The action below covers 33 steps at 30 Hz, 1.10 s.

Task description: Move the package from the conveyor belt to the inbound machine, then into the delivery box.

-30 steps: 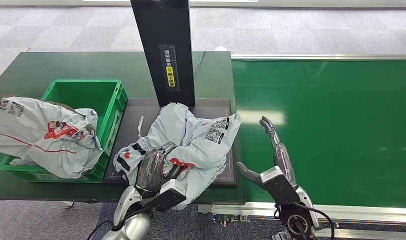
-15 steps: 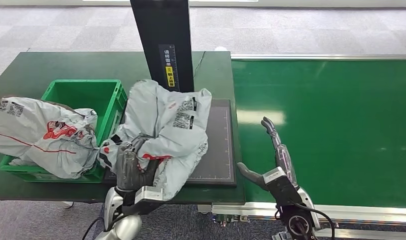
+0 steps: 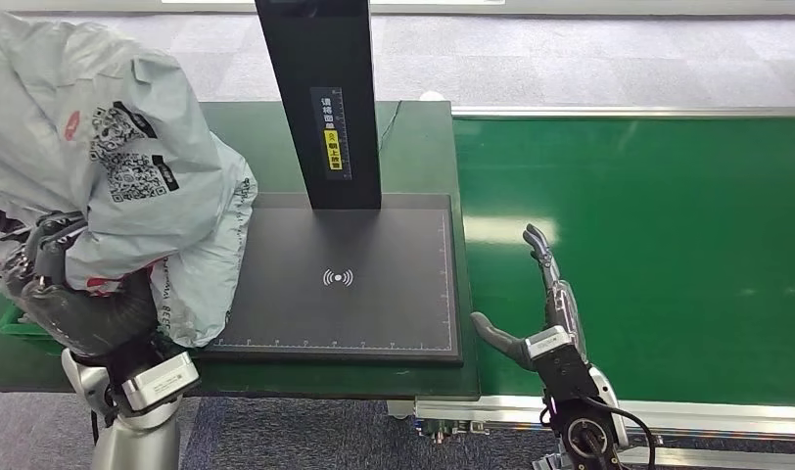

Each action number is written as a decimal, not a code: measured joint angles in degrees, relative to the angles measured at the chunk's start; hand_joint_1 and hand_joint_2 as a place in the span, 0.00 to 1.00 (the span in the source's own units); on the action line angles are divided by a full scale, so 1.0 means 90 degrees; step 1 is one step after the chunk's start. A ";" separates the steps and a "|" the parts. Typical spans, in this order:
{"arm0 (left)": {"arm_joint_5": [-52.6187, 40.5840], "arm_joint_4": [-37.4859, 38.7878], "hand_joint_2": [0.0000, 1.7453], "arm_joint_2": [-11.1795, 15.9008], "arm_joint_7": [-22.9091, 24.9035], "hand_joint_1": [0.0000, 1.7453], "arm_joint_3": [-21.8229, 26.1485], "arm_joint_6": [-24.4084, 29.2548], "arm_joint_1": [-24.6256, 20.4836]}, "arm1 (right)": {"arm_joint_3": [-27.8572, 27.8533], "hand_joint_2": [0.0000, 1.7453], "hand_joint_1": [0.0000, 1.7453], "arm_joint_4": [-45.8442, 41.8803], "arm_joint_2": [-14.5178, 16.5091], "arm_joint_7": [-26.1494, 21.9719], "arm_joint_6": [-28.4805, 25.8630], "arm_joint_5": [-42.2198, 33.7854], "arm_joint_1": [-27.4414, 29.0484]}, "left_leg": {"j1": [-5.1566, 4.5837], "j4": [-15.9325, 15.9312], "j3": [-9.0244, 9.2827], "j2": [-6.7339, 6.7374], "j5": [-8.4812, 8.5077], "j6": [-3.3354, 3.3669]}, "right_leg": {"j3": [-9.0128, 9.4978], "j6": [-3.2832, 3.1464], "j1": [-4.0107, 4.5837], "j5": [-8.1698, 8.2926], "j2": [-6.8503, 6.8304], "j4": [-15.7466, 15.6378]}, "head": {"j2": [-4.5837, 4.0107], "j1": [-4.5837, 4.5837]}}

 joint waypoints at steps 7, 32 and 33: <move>-0.2158 0.0630 1.00 -0.0016 0.0738 1.00 0.0669 -0.0014 -0.0722 | 0.0115 1.00 0.00 0.0064 -0.0047 0.0036 0.0052 -0.0004 -0.0086 | -0.0001 0.0000 0.0000 -0.0001 0.0001 0.0000 | -0.0003 0.0000 0.0000 0.0000 -0.0001 0.0000 | 0.0000 0.0000; -0.4117 0.7452 1.00 0.2155 0.5571 1.00 0.0260 -0.3890 -0.4089 | 0.0407 1.00 0.00 0.0710 -0.0134 0.0050 0.0518 0.0097 -0.0825 | 0.0002 0.0000 -0.0004 0.0009 0.0012 -0.0007 | -0.0008 -0.0007 0.0003 0.0006 0.0011 0.0006 | 0.0000 0.0001; -0.4194 0.7559 1.00 0.2182 0.5560 1.00 0.0188 -0.4069 -0.4135 | 0.0424 1.00 0.00 0.0767 -0.0125 0.0035 0.0531 0.0090 -0.0868 | 0.0002 0.0000 -0.0001 0.0009 0.0012 -0.0007 | -0.0005 -0.0007 0.0003 0.0006 0.0010 0.0006 | 0.0000 0.0001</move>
